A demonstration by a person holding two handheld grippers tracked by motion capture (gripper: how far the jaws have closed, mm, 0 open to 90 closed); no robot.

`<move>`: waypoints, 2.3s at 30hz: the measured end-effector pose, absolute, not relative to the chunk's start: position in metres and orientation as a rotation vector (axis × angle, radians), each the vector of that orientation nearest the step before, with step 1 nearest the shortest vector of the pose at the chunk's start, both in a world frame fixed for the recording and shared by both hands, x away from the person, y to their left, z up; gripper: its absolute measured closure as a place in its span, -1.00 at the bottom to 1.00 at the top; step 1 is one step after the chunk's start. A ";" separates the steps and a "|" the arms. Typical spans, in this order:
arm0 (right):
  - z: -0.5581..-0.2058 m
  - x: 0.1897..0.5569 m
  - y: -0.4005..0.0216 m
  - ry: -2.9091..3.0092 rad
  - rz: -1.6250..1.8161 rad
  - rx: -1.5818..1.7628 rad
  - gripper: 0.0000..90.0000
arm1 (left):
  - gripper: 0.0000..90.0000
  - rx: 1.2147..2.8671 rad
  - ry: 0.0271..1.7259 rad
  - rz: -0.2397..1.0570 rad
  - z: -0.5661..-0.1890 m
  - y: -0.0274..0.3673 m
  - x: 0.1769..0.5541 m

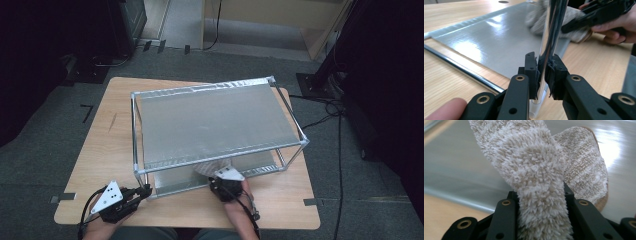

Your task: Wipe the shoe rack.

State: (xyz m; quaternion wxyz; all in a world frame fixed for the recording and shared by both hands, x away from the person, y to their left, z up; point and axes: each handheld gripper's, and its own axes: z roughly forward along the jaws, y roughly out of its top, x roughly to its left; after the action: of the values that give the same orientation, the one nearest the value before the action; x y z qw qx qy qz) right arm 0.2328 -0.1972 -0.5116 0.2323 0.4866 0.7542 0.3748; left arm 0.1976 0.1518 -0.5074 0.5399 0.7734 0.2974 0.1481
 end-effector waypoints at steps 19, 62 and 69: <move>-0.514 0.248 -0.316 1.739 0.865 1.614 0.52 | 0.76 1.761 0.851 0.411 -0.509 0.189 0.217; -0.519 0.236 -0.177 1.954 0.860 1.351 0.48 | 0.76 1.737 0.672 0.371 -0.488 0.166 0.194; -0.519 0.226 -0.141 2.038 0.911 1.264 0.47 | 0.75 1.725 0.673 0.337 -0.489 0.162 0.192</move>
State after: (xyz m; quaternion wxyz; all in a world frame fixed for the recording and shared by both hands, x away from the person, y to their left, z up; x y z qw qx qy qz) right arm 0.2259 -0.1406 -0.5185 0.2841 0.4724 0.7617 0.3405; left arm 0.1919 0.1620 -0.4893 0.5892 0.7406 0.2890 0.1446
